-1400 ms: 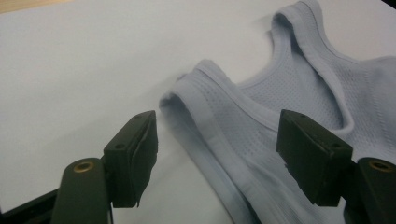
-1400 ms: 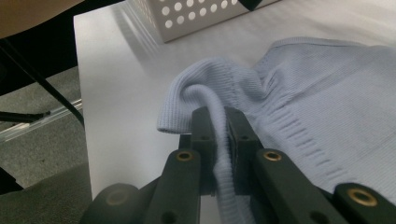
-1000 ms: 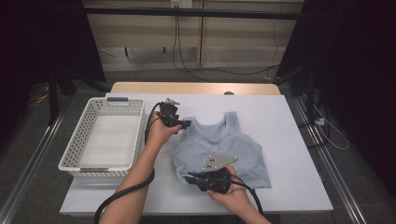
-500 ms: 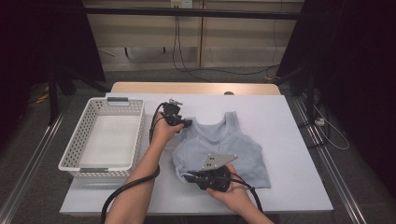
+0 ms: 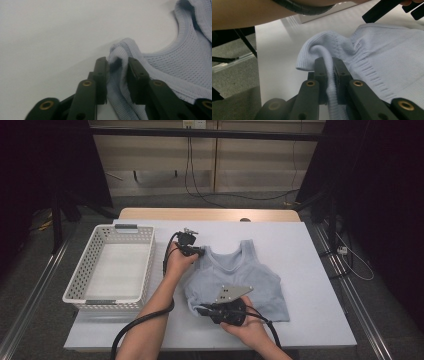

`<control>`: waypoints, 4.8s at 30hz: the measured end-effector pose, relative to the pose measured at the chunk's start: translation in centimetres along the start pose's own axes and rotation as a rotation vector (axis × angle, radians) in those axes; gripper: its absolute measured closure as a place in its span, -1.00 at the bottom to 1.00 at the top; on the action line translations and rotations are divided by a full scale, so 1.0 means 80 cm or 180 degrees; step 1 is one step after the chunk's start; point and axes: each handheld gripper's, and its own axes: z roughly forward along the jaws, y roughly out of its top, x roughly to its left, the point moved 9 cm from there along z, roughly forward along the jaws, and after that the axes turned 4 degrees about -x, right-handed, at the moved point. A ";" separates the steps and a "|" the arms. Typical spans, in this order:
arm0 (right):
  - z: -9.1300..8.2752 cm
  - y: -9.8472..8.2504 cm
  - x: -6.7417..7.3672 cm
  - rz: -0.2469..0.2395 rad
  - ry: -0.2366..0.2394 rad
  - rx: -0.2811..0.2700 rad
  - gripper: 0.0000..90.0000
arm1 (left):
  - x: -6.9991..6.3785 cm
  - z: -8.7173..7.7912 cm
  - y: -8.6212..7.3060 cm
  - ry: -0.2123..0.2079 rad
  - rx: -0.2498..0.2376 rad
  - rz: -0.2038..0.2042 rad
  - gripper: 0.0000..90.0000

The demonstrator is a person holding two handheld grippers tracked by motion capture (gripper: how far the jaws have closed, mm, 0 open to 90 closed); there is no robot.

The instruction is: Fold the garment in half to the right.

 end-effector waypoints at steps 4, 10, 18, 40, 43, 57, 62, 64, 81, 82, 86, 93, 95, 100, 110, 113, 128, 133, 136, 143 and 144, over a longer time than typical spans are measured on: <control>0.001 -0.001 0.002 -0.0035 -0.0007 0.0014 0.87 | -0.003 -0.001 0.000 -0.0017 0.0049 0.0012 0.85; 0.001 -0.001 0.002 -0.0036 0.0008 0.0001 0.87 | -0.002 -0.009 0.002 -0.0138 0.0091 -0.0252 0.92; 0.003 -0.003 0.004 -0.0066 0.0021 0.0014 0.87 | 0.004 -0.029 0.014 -0.0176 0.0100 -0.0433 0.92; 0.016 0.010 0.021 -0.0158 0.0100 -0.0065 0.87 | 0.035 -0.069 0.027 0.0018 0.0088 -0.0579 0.92; 0.018 0.012 0.023 -0.0169 0.0115 -0.0088 0.87 | 0.039 -0.072 0.026 0.0044 0.0094 -0.0598 0.92; 0.024 0.020 0.027 -0.0202 0.0171 -0.0136 0.87 | 0.051 -0.087 0.025 0.0138 0.0125 -0.0647 0.92; 0.029 0.020 0.029 -0.0198 0.0188 -0.0150 0.87 | 0.052 -0.092 0.026 0.0141 0.0139 -0.0654 0.92; 0.029 0.021 0.030 -0.0184 0.0194 -0.0166 0.87 | 0.053 -0.094 0.026 0.0151 0.0139 -0.0663 0.92; 0.032 0.027 0.035 -0.0201 0.0217 -0.0217 0.87 | 0.060 -0.105 0.023 0.0178 0.0221 -0.0704 0.92; 0.032 0.027 0.036 -0.0206 0.0218 -0.0216 0.86 | 0.061 -0.106 0.023 0.0186 0.0225 -0.0702 0.93; 0.034 0.030 0.039 -0.0215 0.0237 -0.0225 0.86 | 0.065 -0.111 0.022 0.0206 0.0204 -0.0696 0.93; 0.038 0.033 0.043 -0.0249 0.0246 -0.0223 0.86 | 0.071 -0.118 0.019 0.0241 0.0170 -0.0729 0.93; 0.039 0.034 0.044 -0.0252 0.0252 -0.0226 0.86 | 0.072 -0.121 0.018 0.0249 0.0188 -0.0726 0.93; 0.043 0.036 0.048 -0.0270 0.0278 -0.0227 0.86 | 0.076 -0.125 0.017 0.0278 0.0171 -0.0758 0.93; 0.046 0.040 0.052 -0.0287 0.0316 -0.0253 0.86 | 0.080 -0.137 0.019 0.0316 0.0163 -0.0748 0.92; 0.047 0.041 0.053 -0.0286 0.0329 -0.0269 0.87 | 0.080 -0.138 0.020 0.0326 0.0167 -0.0753 0.92; 0.042 0.045 0.056 -0.0300 0.0324 -0.0323 0.87 | 0.079 -0.145 0.023 0.0342 0.0201 -0.0749 0.92; 0.040 0.048 0.058 -0.0308 0.0321 -0.0340 0.87 | 0.082 -0.147 0.021 0.0367 0.0217 -0.0760 0.92; 0.039 0.050 0.058 -0.0307 0.0325 -0.0356 0.87 | 0.082 -0.148 0.022 0.0370 0.0213 -0.0751 0.93; 0.037 0.054 0.058 -0.0305 0.0336 -0.0387 0.87 | 0.085 -0.152 0.022 0.0376 0.0217 -0.0759 0.92; 0.037 0.054 0.058 -0.0309 0.0339 -0.0388 0.87 | 0.087 -0.152 0.022 0.0396 0.0218 -0.0764 0.92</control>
